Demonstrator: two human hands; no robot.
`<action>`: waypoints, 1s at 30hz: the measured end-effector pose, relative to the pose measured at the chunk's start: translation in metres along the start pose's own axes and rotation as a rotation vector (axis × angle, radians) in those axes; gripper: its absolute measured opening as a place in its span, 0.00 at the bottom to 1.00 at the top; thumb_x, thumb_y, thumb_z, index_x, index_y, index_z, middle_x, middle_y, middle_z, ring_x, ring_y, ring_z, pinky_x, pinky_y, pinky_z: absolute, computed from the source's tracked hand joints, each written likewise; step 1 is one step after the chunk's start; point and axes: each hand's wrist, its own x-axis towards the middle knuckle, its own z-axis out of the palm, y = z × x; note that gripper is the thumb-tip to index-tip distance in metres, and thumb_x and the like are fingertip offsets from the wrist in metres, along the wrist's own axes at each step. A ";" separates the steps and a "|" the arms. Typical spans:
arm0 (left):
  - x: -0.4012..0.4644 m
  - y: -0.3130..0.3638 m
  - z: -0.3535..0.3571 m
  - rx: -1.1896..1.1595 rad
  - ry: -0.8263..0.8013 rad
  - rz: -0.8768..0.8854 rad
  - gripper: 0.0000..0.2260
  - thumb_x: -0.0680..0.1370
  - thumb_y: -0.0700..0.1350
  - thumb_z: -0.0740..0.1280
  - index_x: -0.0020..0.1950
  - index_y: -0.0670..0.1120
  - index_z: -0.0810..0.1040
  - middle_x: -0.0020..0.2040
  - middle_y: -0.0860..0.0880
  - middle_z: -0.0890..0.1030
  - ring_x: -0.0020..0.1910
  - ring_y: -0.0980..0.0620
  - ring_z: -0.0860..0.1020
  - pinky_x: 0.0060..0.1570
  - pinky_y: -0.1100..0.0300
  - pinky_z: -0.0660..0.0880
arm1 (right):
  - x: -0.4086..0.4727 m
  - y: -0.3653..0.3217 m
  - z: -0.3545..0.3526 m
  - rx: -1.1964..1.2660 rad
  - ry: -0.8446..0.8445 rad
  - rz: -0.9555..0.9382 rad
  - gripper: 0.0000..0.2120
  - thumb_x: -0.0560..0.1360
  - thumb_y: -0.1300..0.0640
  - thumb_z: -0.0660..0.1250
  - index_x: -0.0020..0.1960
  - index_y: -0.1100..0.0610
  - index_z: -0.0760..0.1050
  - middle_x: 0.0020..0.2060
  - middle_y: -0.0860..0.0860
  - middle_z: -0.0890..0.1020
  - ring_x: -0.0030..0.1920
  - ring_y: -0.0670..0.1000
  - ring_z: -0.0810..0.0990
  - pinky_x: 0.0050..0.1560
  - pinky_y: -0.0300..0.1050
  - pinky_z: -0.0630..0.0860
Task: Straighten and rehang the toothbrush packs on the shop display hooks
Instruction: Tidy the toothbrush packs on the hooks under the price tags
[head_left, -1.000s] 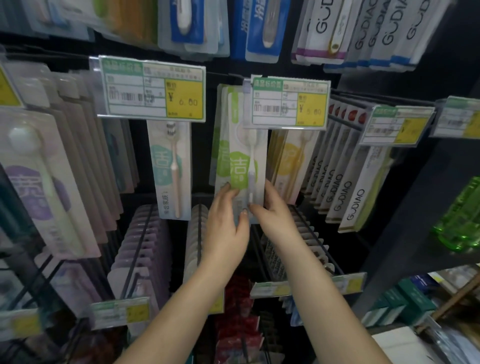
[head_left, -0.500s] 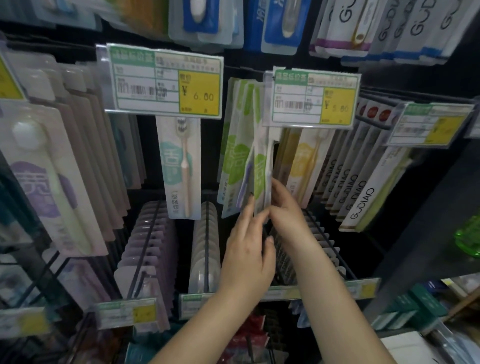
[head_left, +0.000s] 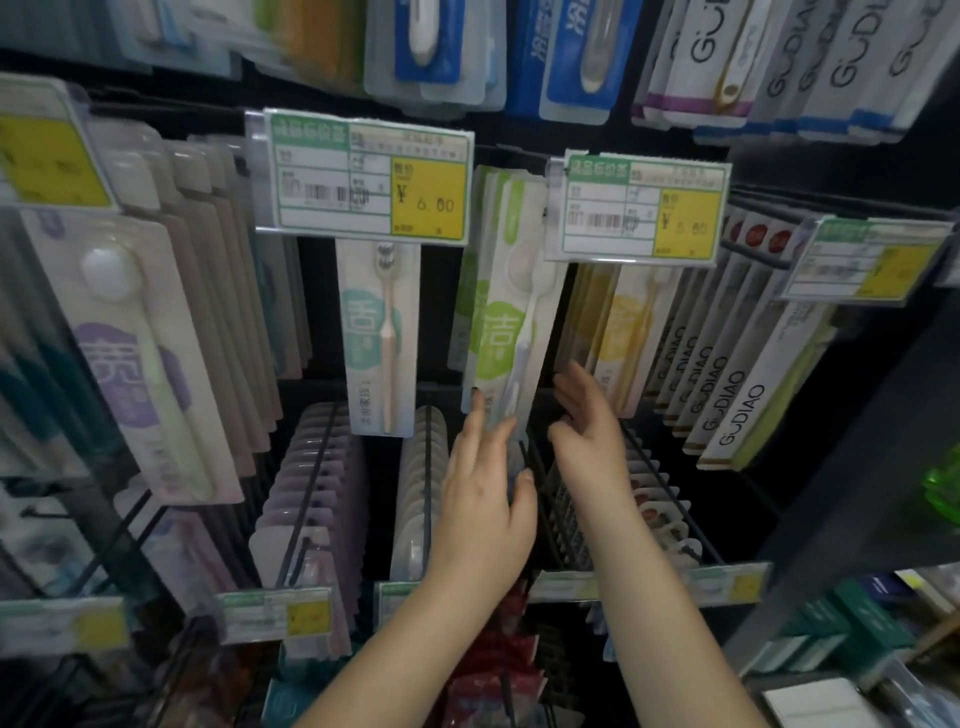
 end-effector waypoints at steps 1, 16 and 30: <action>-0.001 0.001 -0.003 0.000 0.003 -0.004 0.21 0.79 0.40 0.59 0.72 0.46 0.63 0.72 0.59 0.44 0.64 0.75 0.40 0.59 0.83 0.38 | -0.003 -0.001 0.002 -0.017 0.036 -0.040 0.32 0.73 0.73 0.57 0.73 0.53 0.59 0.69 0.51 0.68 0.69 0.46 0.65 0.67 0.40 0.62; -0.020 -0.020 -0.128 0.105 0.223 -0.159 0.20 0.81 0.44 0.56 0.72 0.52 0.61 0.71 0.63 0.51 0.68 0.69 0.49 0.63 0.77 0.49 | -0.045 -0.032 0.079 -0.197 0.260 -0.468 0.29 0.70 0.64 0.59 0.71 0.60 0.61 0.65 0.47 0.63 0.67 0.38 0.58 0.68 0.26 0.53; -0.046 -0.044 -0.203 0.040 0.264 0.025 0.19 0.77 0.42 0.55 0.67 0.43 0.70 0.68 0.52 0.68 0.68 0.65 0.62 0.67 0.71 0.59 | -0.080 -0.059 0.164 -0.239 0.155 -0.567 0.27 0.71 0.61 0.56 0.70 0.64 0.63 0.65 0.52 0.66 0.67 0.42 0.61 0.68 0.27 0.54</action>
